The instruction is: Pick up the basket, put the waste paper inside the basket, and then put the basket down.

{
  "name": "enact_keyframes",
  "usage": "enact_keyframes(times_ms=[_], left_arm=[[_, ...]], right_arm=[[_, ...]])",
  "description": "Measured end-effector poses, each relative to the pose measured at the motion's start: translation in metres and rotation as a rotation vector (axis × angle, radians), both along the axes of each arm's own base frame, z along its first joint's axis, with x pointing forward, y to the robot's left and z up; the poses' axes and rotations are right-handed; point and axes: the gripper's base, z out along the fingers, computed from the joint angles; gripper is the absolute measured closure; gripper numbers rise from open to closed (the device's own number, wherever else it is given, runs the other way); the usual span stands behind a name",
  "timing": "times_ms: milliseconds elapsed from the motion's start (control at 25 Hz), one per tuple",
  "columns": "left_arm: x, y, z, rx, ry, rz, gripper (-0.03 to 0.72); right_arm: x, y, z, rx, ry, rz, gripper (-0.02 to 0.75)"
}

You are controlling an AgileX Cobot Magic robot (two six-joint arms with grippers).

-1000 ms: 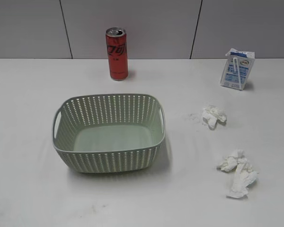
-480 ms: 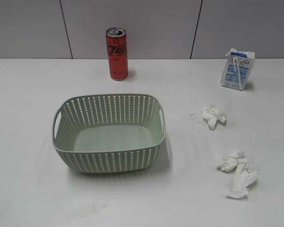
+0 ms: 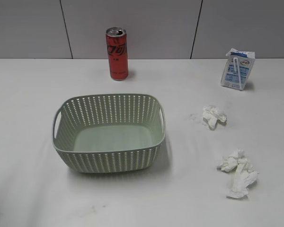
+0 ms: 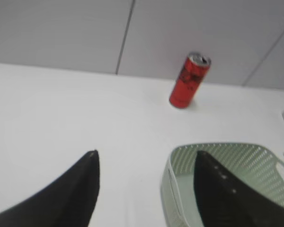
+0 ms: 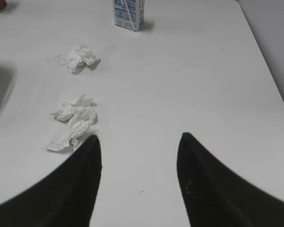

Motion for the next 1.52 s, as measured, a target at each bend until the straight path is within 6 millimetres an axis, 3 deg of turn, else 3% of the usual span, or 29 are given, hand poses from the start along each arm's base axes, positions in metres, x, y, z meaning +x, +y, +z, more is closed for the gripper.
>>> enact_keyframes(times_ms=[120, 280, 400, 600, 760, 1000, 1320, 1520], left_arm=[[0.052, -0.019, -0.013, 0.016, 0.221, -0.098, 0.093], [0.11, -0.05, -0.054, 0.039, 0.512, -0.175, 0.096], [0.139, -0.075, -0.088, 0.083, 0.671, -0.193, 0.101], [0.161, -0.108, -0.144, 0.199, 0.852, -0.175, 0.105], [0.163, -0.115, -0.179, 0.233, 0.972, -0.146, 0.171], [0.165, -0.116, -0.179, 0.217, 0.959, -0.127, 0.458], [0.163, -0.115, -0.156, 0.196, 0.899, -0.132, 0.473], [0.152, -0.111, -0.13, 0.189, 0.886, -0.141, 0.475]], right_arm=[[0.0, 0.0, 0.0, 0.0, 0.0, 0.0, 0.344], [0.0, 0.0, 0.0, 0.0, 0.0, 0.0, 0.344], [0.0, 0.0, 0.0, 0.0, 0.0, 0.0, 0.344], [0.0, 0.0, 0.0, 0.0, 0.0, 0.0, 0.344], [0.0, 0.0, 0.0, 0.0, 0.0, 0.0, 0.344], [0.0, 0.0, 0.0, 0.0, 0.0, 0.0, 0.344], [0.0, 0.0, 0.0, 0.001, 0.0, 0.0, 0.344], [0.0, 0.0, 0.0, 0.001, 0.0, 0.0, 0.344]])
